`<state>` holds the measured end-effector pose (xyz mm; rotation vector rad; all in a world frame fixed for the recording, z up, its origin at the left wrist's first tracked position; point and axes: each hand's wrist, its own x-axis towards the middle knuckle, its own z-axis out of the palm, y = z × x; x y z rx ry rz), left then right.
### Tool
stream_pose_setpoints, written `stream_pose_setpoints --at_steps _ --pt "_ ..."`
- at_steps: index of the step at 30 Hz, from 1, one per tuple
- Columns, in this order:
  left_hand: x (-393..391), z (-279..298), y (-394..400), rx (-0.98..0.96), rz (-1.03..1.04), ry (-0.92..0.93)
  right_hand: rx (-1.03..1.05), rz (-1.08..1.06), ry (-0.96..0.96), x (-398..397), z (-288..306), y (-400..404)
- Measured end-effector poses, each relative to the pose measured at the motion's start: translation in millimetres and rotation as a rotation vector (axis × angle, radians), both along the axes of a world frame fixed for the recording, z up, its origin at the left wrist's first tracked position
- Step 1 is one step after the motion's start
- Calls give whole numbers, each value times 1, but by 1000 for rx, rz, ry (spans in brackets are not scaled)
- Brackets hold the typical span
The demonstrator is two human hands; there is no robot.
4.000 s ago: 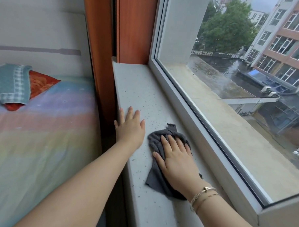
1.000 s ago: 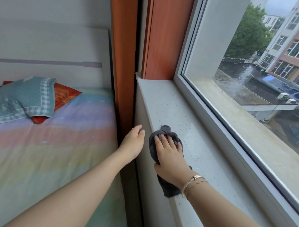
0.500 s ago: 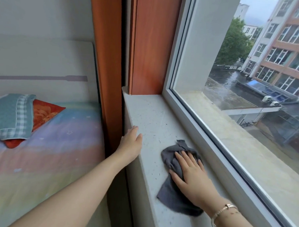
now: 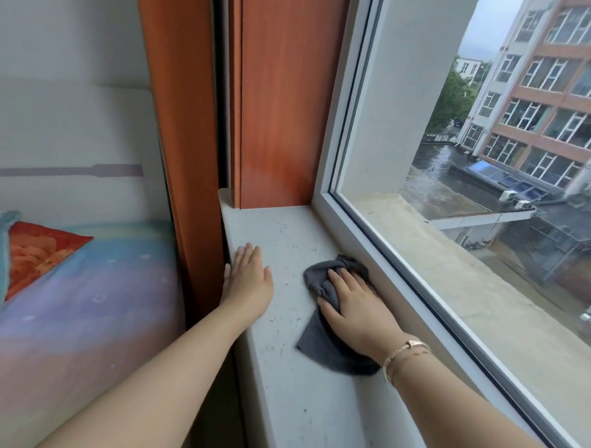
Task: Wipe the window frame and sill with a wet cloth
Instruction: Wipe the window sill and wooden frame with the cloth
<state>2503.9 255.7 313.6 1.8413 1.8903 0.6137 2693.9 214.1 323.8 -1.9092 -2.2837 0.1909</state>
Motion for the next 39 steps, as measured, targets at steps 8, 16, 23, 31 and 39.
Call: stream_pose_setpoints --at_steps 8,16,23,31,39 --pt "-1 -21 24 150 132 65 29 44 42 -24 1 96" --pt "-13 -7 48 165 134 49 50 96 -26 -10 -3 52" --pt "-20 -8 97 107 190 48 55 42 -5 -28 -5 112" --pt "-21 -22 103 213 230 50 25 47 14 -50 2 183" --pt "-22 -23 99 247 233 -21 59 16 14 -60 -3 195"
